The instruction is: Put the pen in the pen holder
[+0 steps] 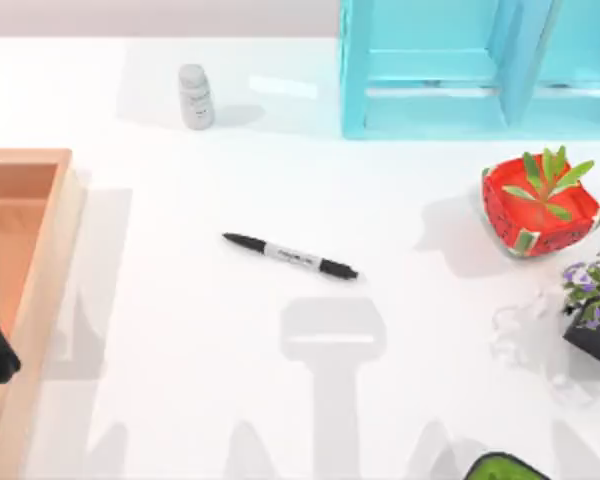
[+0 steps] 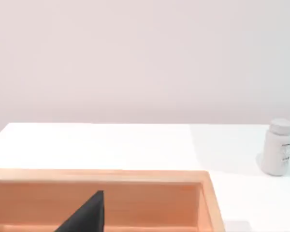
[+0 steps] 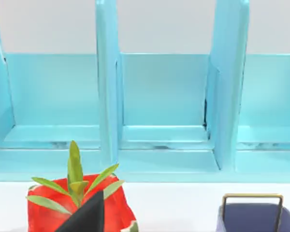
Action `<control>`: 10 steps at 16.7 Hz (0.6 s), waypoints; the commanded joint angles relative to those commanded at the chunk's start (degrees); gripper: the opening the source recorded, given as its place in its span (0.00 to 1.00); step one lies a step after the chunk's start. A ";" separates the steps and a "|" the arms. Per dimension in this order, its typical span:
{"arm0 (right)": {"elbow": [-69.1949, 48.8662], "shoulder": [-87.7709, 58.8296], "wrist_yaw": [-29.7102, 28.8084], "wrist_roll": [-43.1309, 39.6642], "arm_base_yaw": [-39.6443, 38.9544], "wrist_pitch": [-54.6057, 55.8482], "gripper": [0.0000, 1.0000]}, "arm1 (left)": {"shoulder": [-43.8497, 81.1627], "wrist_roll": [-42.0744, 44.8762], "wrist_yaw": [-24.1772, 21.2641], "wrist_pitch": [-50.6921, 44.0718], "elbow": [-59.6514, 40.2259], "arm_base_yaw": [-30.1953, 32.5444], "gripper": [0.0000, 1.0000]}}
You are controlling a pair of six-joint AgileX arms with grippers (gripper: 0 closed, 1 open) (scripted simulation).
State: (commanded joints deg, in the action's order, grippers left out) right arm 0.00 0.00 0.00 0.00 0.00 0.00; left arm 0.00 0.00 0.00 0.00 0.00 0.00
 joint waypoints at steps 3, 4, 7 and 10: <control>-0.48 -0.46 0.05 -0.12 -0.25 -0.22 1.00 | 0.00 0.00 0.00 0.00 0.00 0.00 1.00; -1.46 -1.40 0.13 -0.37 -0.73 -0.69 1.00 | 0.00 0.00 0.00 0.00 0.00 0.00 1.00; -7.67 -7.42 0.44 -1.94 -3.58 -3.74 1.00 | 0.00 0.00 0.00 0.00 0.00 0.00 1.00; -18.02 -17.48 0.65 -4.46 -7.95 -9.01 1.00 | 0.00 0.00 0.00 0.00 0.00 0.00 1.00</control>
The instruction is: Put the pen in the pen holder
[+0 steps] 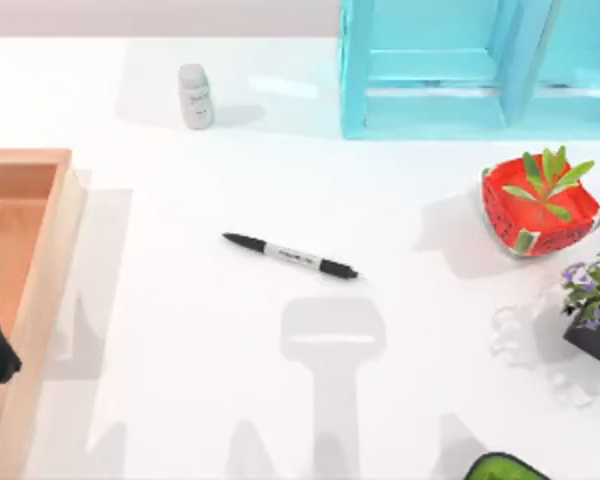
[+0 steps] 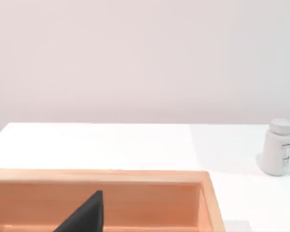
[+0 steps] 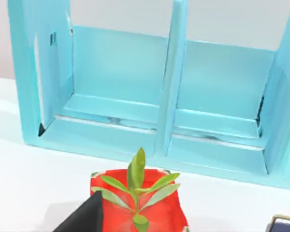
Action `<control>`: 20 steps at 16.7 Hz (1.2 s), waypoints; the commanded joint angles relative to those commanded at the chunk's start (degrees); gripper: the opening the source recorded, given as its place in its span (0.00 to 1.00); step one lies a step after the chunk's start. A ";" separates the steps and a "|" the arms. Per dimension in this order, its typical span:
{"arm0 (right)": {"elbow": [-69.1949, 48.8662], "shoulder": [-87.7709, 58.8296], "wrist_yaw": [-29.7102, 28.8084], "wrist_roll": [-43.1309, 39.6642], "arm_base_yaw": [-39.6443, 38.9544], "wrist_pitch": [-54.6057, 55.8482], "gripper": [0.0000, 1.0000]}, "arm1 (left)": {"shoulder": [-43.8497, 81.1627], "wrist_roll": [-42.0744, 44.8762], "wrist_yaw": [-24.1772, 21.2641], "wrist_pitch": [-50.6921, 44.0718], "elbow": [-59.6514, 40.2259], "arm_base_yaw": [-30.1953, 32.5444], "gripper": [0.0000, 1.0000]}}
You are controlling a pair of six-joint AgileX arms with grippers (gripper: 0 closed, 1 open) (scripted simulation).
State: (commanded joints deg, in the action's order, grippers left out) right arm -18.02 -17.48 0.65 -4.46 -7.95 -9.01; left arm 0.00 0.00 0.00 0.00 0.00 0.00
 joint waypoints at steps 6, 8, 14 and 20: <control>-29.76 -29.19 -0.24 -6.76 -11.38 -15.70 1.00 | 0.00 0.00 0.00 0.00 0.00 0.00 1.00; -41.18 -40.45 -0.60 -9.15 -15.41 -21.87 1.00 | 0.00 0.00 0.00 0.00 0.00 0.00 1.00; -75.86 -75.40 -3.04 -15.42 -26.34 -41.21 1.00 | 0.00 0.00 0.00 0.00 0.00 0.00 1.00; -105.16 -106.81 -7.07 -19.06 -33.35 -58.67 1.00 | 0.00 0.00 0.00 0.00 0.00 0.00 1.00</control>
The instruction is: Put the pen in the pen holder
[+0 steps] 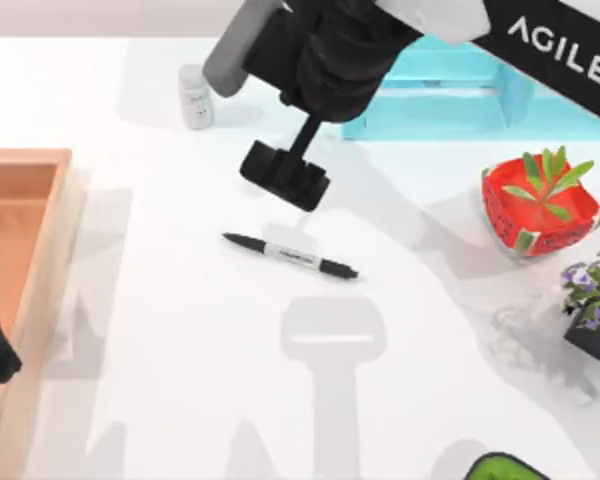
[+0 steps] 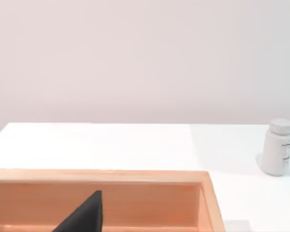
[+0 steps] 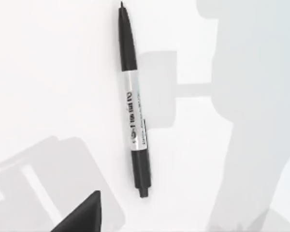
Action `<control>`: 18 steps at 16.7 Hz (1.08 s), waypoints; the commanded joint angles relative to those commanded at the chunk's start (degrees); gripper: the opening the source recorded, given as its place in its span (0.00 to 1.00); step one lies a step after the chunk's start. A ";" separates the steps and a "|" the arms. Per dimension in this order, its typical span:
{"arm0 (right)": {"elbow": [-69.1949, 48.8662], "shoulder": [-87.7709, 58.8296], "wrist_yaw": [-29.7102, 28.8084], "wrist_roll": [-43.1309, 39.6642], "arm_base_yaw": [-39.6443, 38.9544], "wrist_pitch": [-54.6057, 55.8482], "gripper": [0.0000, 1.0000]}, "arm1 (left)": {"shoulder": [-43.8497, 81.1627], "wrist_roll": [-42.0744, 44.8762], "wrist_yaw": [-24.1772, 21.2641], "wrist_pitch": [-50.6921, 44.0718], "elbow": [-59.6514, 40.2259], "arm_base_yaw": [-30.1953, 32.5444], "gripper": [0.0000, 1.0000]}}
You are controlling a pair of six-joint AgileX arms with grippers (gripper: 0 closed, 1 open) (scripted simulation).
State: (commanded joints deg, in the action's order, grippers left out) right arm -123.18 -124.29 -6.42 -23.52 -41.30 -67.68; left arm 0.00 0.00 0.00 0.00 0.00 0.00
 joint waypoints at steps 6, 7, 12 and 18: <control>-17.17 -20.41 -3.58 -0.79 -2.46 -11.60 1.00 | 0.00 0.00 0.00 0.00 0.00 0.00 1.00; -18.40 -21.94 -3.90 -0.77 -2.54 -12.52 1.00 | 0.00 0.00 0.00 0.00 0.00 0.00 1.00; -19.47 -23.28 -4.20 -0.73 -2.60 -13.34 1.00 | 0.00 0.00 0.00 0.00 0.00 0.00 1.00; -16.46 -23.88 -4.16 -1.19 -2.10 -9.63 1.00 | 0.00 0.00 0.00 0.00 0.00 0.00 1.00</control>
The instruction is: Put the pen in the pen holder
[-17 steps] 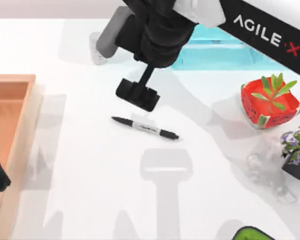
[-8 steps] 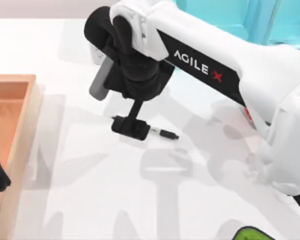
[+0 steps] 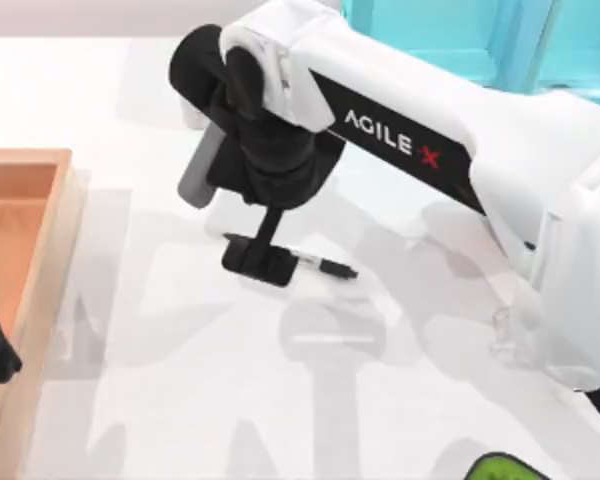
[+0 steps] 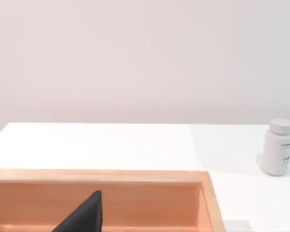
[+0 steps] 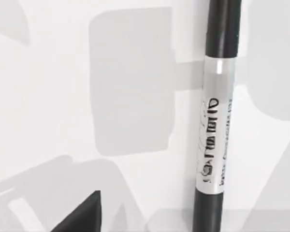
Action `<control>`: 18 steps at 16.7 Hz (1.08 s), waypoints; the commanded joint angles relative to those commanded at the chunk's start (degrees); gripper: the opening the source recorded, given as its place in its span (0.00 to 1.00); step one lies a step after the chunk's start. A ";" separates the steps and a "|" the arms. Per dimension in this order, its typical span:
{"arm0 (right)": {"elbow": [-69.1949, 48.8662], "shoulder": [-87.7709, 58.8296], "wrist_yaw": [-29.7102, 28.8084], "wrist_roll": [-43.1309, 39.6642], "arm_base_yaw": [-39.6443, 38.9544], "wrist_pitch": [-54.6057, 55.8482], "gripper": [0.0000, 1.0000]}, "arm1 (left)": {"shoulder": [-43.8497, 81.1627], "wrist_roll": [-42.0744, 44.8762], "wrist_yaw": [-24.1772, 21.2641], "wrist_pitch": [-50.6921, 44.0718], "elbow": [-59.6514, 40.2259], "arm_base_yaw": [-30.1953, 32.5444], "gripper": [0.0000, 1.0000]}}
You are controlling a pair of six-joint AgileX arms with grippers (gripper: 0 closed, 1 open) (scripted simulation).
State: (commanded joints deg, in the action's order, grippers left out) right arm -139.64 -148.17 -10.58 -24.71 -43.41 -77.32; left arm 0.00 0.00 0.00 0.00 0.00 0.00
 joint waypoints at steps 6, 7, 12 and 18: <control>9.95 -2.18 0.04 -1.13 1.10 12.37 1.00 | 0.00 0.00 0.00 0.00 0.00 0.00 1.00; 11.26 -2.48 0.05 -1.27 1.26 14.01 1.00 | 0.00 0.00 0.00 0.00 0.00 0.00 1.00; 12.77 -2.84 0.05 -1.46 1.42 15.86 1.00 | 0.00 0.00 0.00 0.00 0.00 0.00 1.00; 12.77 -2.84 0.05 -1.46 1.42 15.86 0.62 | 0.00 0.00 0.00 0.00 0.00 0.00 1.00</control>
State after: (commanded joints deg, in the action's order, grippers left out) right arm -126.87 -151.01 -10.52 -26.17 -41.98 -61.46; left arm 0.00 0.00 0.00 0.00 0.00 0.00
